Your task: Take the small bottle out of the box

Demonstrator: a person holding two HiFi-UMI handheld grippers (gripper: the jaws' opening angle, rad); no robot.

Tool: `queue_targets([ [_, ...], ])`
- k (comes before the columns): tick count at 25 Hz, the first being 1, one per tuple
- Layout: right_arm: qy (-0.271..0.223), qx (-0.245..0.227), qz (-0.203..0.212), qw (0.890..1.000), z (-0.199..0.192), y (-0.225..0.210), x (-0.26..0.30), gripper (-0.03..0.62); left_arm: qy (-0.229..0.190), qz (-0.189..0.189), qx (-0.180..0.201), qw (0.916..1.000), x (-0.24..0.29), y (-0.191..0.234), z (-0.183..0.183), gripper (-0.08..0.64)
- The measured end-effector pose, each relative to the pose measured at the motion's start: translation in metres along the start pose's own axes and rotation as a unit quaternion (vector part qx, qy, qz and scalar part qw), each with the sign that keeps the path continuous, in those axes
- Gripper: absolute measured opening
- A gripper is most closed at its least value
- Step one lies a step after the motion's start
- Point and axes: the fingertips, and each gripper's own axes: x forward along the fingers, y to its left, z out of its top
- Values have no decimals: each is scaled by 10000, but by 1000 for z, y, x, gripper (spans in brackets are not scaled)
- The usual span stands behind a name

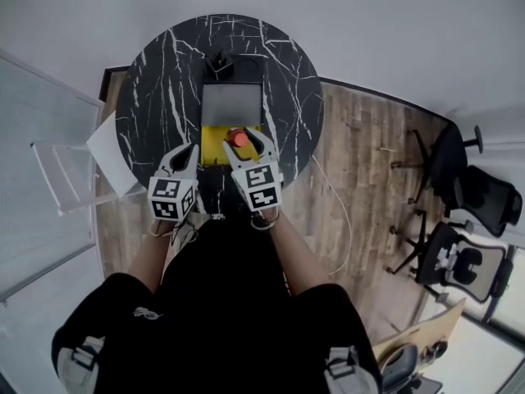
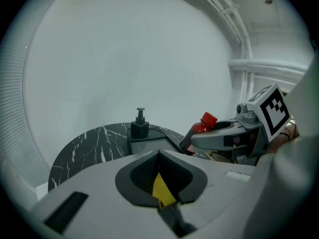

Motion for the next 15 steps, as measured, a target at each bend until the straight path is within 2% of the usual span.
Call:
queue_targets([
  [9, -610, -101, -455, 9971, 38, -9, -55, 210, -457, -285, 410, 9977, -16, -25, 55, -1],
  [15, -1142, -174, -686, 9909, 75, -12, -91, 210, -934, -343, 797, 9918, -36, -35, 99, -2],
])
